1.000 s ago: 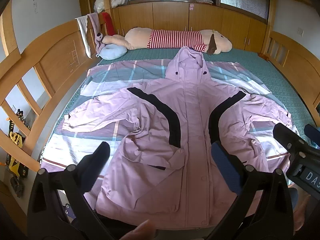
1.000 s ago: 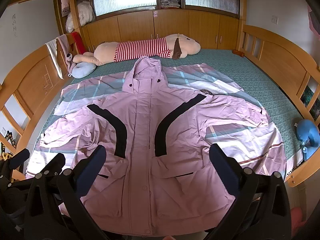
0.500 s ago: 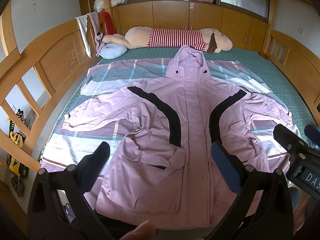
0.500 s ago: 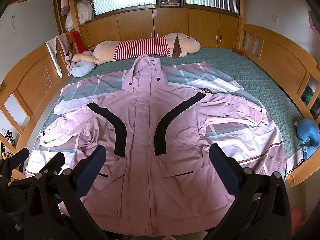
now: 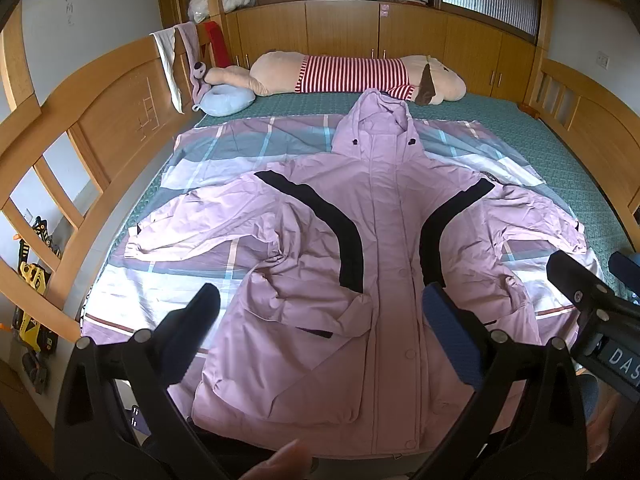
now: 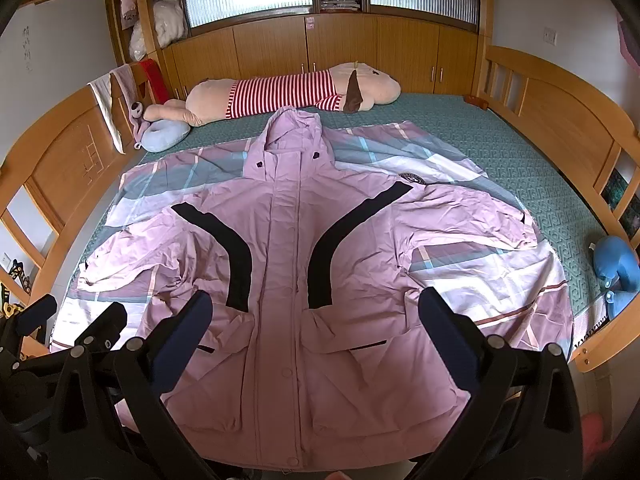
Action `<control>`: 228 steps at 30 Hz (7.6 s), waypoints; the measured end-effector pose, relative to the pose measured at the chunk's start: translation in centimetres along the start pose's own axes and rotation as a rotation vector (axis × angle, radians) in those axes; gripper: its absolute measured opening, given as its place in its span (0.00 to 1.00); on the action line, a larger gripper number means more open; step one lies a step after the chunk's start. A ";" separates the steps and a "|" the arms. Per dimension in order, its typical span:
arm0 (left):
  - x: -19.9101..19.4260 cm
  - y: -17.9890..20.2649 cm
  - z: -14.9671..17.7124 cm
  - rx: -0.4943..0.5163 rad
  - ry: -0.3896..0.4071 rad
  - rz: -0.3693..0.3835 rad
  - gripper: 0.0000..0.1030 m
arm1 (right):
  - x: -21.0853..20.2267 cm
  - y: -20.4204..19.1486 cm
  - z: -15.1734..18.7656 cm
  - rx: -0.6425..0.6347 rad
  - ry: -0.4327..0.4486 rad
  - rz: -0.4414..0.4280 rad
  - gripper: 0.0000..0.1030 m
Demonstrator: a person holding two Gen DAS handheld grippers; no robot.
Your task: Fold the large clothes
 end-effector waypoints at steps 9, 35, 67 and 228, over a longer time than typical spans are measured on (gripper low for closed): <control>0.7 -0.2 0.8 0.006 0.009 -0.009 0.98 | 0.2 -0.1 0.0 0.001 -0.004 0.002 0.99; 18.8 6.0 6.2 0.077 -0.023 0.029 0.78 | 16.6 25.0 4.2 0.080 0.029 0.217 0.99; 33.4 -19.0 2.7 -0.709 -0.335 0.090 0.98 | 25.7 14.6 3.6 0.021 -0.163 -0.373 0.99; 38.3 -1.1 0.3 -0.692 -0.378 0.588 0.18 | 27.7 1.0 -0.6 -0.052 0.018 -0.277 0.00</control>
Point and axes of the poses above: each gripper's, at about its wrist camera, not at the fingertips, and x roughly the way its jaws point, y to its right, z to its underside, the point moved 6 cm from there along x, roughly the way its jaws point, and after that the axes turned 13 degrees about -z, right-handed, at the moved point
